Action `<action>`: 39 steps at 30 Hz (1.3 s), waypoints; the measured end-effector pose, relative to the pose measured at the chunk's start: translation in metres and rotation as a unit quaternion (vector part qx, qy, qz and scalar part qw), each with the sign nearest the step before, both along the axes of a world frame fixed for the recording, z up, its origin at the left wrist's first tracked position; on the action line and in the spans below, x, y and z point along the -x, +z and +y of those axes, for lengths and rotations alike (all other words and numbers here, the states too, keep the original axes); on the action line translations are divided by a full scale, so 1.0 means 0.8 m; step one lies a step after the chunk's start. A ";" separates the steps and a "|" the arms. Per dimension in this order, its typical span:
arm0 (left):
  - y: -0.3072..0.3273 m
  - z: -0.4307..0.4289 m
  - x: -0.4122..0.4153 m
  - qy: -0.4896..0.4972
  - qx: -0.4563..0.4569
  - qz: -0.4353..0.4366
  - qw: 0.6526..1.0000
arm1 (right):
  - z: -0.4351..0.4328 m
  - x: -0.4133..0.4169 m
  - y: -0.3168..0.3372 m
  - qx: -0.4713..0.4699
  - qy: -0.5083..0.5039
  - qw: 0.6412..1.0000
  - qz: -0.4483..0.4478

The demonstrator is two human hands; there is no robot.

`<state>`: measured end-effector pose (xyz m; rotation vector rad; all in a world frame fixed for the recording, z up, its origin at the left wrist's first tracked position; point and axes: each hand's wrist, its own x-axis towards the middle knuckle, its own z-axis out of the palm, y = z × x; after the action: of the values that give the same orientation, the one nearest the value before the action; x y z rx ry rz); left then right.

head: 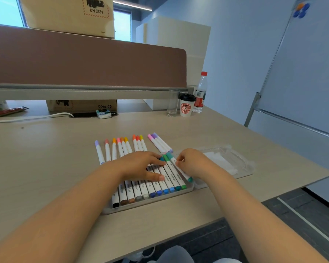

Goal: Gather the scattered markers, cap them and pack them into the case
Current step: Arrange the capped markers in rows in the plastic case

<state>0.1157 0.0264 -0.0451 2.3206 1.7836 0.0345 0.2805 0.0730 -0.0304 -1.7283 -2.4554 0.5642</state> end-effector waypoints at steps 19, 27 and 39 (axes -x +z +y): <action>-0.004 0.003 0.005 0.019 -0.016 -0.029 0.999 | 0.000 -0.008 -0.001 0.008 -0.022 0.999 0.027; -0.004 0.003 0.006 0.031 -0.019 -0.040 0.999 | 0.012 -0.012 -0.006 0.034 -0.009 0.999 -0.034; 0.015 -0.002 0.020 0.038 0.001 -0.018 0.999 | 0.001 0.001 -0.008 0.031 0.056 0.998 -0.022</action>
<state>0.0999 0.0249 -0.0333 2.2360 1.8533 0.0854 0.2795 0.0736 -0.0367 -1.6493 -2.6046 0.6264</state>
